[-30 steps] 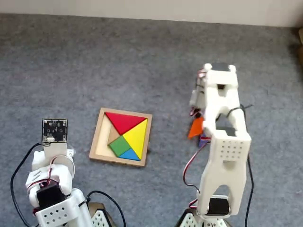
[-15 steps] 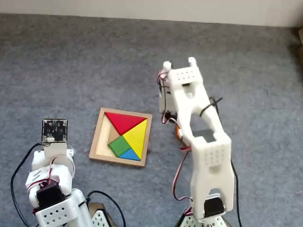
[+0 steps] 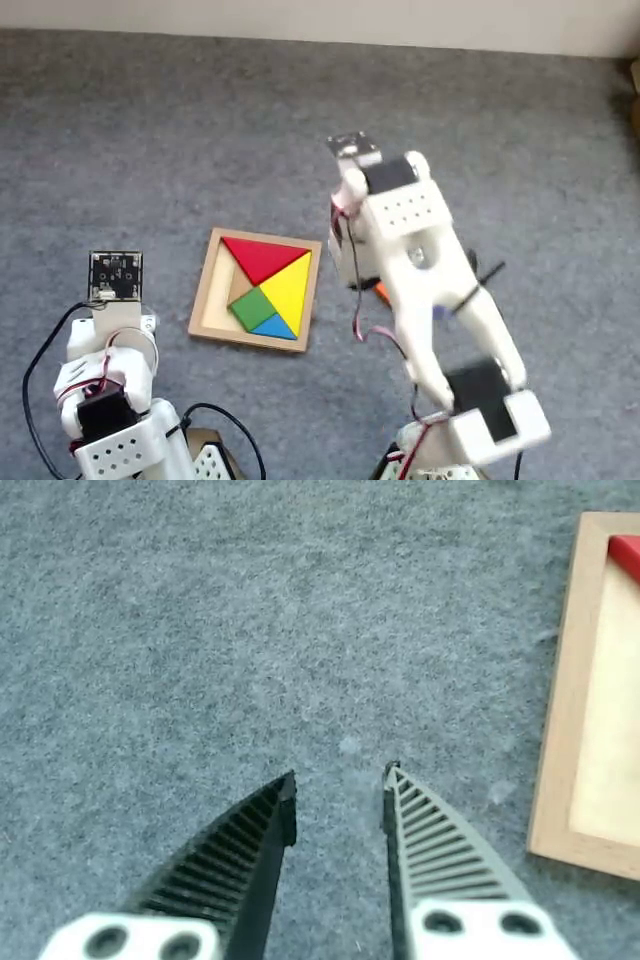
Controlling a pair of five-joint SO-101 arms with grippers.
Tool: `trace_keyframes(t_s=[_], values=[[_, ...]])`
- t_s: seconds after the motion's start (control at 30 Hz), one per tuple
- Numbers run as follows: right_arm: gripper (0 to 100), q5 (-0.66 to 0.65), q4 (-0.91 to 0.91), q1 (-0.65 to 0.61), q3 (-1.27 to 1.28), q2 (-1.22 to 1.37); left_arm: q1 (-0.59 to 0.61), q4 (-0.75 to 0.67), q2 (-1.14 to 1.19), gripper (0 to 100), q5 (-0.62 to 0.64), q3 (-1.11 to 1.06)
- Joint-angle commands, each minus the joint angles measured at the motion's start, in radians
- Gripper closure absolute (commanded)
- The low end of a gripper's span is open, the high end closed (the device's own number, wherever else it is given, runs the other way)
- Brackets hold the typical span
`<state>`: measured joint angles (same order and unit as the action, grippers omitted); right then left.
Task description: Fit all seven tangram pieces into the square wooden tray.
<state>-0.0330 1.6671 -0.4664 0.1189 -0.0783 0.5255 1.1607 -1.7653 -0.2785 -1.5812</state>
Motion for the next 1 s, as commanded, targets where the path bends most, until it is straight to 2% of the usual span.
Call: trace_keyframes(t_s=[0.0, 0.1, 0.23, 0.37, 0.53, 0.7, 0.97], values=[[99.4, -0.032, -0.11, -0.012, 0.16, -0.202, -0.019, -0.006, -0.056, 84, 0.0, 0.008], [99.4, -0.069, -0.232, -0.013, 0.337, -0.308, -0.019, -0.006, -0.056, 84, 0.0, 0.008], [99.0, -0.238, -0.443, 0.004, 0.541, -0.372, -0.019, -0.006, -0.056, 84, -0.002, 0.007], [91.0, -0.391, -0.47, 0.027, 0.664, -0.372, -0.019, -0.006, -0.056, 84, -0.003, 0.007], [71.9, -0.431, -0.476, 0.051, 0.685, -0.372, -0.019, -0.02, -0.058, 84, -0.005, -0.013], [71.1, -0.503, -0.553, 0.056, 0.691, -0.371, -0.019, -0.034, -0.056, 84, -0.005, -0.022], [71.4, -0.516, -0.644, 0.067, 0.687, -0.325, -0.019, -0.034, -0.056, 84, -0.005, -0.022]])
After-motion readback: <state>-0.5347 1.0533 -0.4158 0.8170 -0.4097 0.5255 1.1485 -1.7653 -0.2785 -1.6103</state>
